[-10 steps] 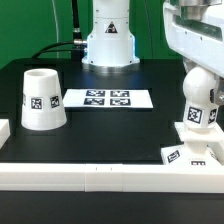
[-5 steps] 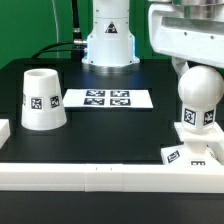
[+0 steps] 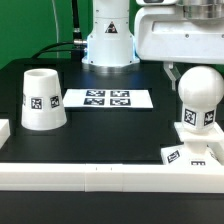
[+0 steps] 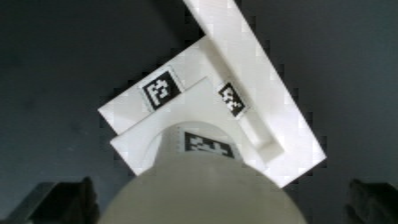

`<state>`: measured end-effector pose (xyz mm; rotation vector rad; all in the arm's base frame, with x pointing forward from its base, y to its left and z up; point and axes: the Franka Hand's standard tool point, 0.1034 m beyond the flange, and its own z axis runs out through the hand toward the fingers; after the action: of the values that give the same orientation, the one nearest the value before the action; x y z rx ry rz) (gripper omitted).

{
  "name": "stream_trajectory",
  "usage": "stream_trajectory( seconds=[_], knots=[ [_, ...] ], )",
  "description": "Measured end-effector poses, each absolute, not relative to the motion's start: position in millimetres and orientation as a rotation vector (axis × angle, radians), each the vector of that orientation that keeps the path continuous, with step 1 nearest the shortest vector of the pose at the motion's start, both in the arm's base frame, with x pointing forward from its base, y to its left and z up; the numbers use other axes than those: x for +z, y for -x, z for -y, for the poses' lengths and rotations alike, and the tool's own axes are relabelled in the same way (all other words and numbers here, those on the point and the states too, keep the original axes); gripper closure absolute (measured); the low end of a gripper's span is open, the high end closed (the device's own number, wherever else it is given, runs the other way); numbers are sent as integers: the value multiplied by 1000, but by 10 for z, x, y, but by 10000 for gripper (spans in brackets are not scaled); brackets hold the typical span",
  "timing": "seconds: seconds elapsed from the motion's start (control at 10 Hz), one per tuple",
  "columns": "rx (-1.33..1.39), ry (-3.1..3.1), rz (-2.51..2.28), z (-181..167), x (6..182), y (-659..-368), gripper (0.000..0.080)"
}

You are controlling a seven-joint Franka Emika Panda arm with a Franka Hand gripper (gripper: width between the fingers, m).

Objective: Assemble lamp

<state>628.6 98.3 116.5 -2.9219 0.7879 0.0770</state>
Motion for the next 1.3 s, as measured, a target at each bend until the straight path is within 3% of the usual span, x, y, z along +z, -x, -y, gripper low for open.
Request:
stream_trajectory(
  seconds=[0.9, 1.3],
  knots=[
    [-9, 3037, 538, -864, 1172, -6321, 100],
    [-18, 2954, 899, -841, 1163, -6323, 100]
  ],
)
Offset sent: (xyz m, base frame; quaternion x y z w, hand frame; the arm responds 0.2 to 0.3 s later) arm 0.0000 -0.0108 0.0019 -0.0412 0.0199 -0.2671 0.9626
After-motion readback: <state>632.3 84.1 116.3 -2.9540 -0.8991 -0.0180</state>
